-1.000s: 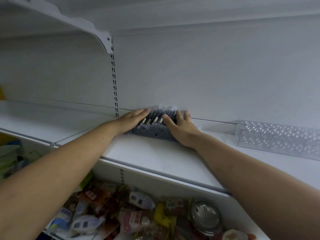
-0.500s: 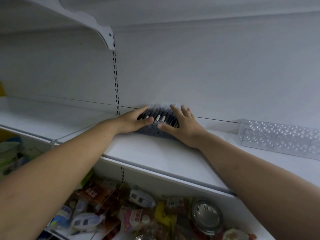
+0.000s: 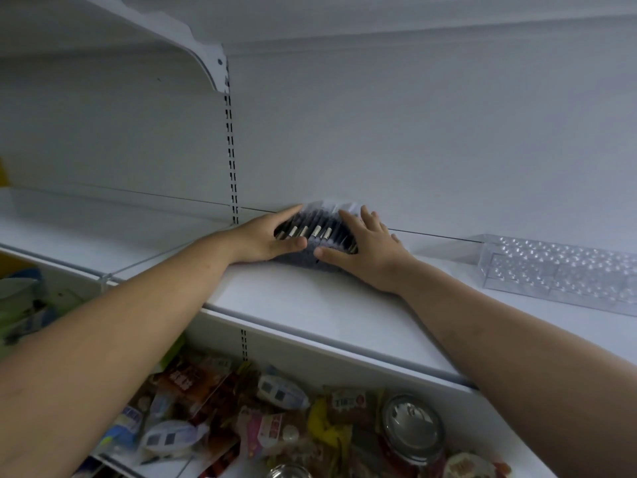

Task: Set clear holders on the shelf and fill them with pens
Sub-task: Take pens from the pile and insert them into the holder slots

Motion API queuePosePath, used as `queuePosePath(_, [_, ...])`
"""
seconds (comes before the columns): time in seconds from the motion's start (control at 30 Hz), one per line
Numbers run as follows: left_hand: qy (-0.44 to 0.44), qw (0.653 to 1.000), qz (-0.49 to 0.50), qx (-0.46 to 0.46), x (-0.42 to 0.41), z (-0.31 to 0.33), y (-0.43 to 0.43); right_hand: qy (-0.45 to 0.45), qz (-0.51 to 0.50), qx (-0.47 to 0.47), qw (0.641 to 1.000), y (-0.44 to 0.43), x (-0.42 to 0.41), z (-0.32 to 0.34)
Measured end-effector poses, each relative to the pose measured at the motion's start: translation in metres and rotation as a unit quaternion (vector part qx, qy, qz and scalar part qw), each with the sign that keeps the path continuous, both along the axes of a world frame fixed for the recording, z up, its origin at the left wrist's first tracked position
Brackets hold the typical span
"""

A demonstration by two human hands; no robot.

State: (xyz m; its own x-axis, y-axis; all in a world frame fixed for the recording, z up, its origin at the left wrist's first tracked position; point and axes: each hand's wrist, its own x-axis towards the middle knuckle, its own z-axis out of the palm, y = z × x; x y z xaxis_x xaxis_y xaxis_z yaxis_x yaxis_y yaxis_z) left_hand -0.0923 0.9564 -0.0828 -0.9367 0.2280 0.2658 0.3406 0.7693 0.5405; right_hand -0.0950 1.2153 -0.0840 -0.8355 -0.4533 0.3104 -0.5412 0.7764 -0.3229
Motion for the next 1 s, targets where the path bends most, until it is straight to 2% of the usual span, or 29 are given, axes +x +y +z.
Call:
queuePosePath(0.13, [-0.008, 1.000, 0.000, 0.009, 0.000, 0.000, 0.001, 0.028, 0.014, 0.001, 1.000, 0.001, -0.004, -0.001])
queuePosePath(0.6, [-0.005, 1.000, 0.003, 0.021, -0.002, -0.003, 0.002, 0.017, 0.027, -0.020, 0.999, 0.001, -0.007, -0.002])
queuePosePath(0.7, [-0.004, 1.000, -0.005, 0.016, -0.003, -0.003, -0.002, 0.023, 0.027, 0.004, 0.999, 0.003, 0.001, 0.001])
queuePosePath(0.87, [0.015, 0.999, -0.045, 0.022, -0.001, -0.003, 0.004, 0.092, 0.045, 0.052, 0.993, 0.002, 0.005, 0.002])
queuePosePath(1.0, [0.023, 0.998, -0.045, 0.031, 0.000, -0.005, 0.004, 0.093, 0.049, 0.057, 0.993, 0.001, 0.003, 0.000])
